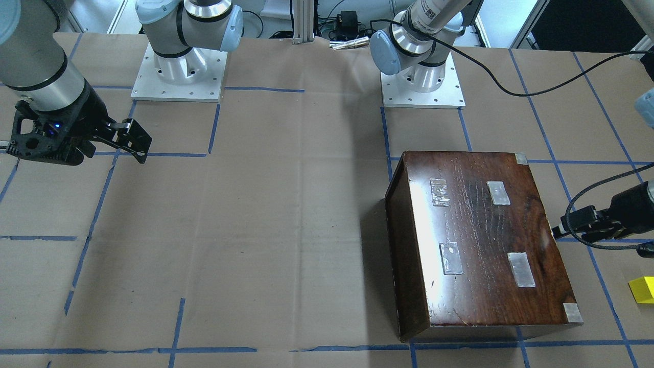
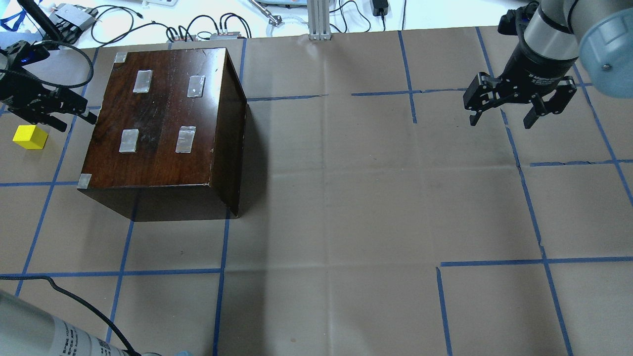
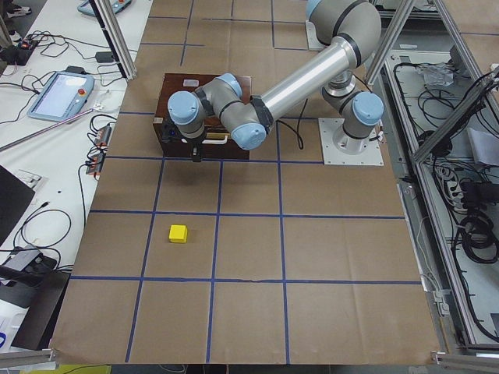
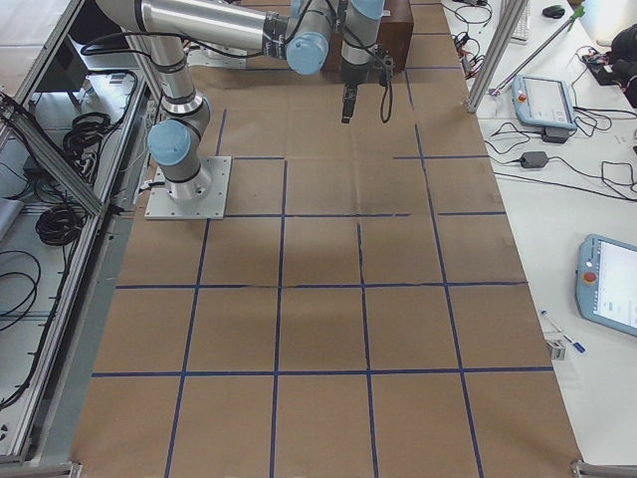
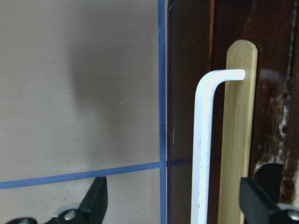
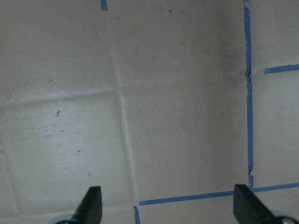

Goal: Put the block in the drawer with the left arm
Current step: 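Lower the left gripper to the white drawer handle, then hook the white handle with the left gripper and pull the drawer open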

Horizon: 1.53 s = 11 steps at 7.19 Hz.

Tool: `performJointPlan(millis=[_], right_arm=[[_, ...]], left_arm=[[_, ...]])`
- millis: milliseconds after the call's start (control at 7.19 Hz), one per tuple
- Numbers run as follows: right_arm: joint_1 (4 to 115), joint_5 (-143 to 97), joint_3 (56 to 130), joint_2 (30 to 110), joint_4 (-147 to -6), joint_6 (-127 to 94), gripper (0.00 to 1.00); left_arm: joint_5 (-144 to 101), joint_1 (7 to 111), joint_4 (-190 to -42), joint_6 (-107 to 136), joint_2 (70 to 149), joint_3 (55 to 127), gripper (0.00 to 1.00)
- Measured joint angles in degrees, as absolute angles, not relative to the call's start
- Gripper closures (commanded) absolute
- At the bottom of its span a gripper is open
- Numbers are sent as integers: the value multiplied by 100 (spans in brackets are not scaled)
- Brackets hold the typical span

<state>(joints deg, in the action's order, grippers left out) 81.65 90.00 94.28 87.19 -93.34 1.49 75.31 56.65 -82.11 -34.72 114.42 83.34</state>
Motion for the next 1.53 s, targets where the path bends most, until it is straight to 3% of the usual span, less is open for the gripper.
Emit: performJointPlan(millis=[1530], right_arm=[[8165, 9000, 9431, 8719, -9334, 141, 0]], left_arm=[[7409, 5608, -8166, -3458, 11661, 8419, 2]])
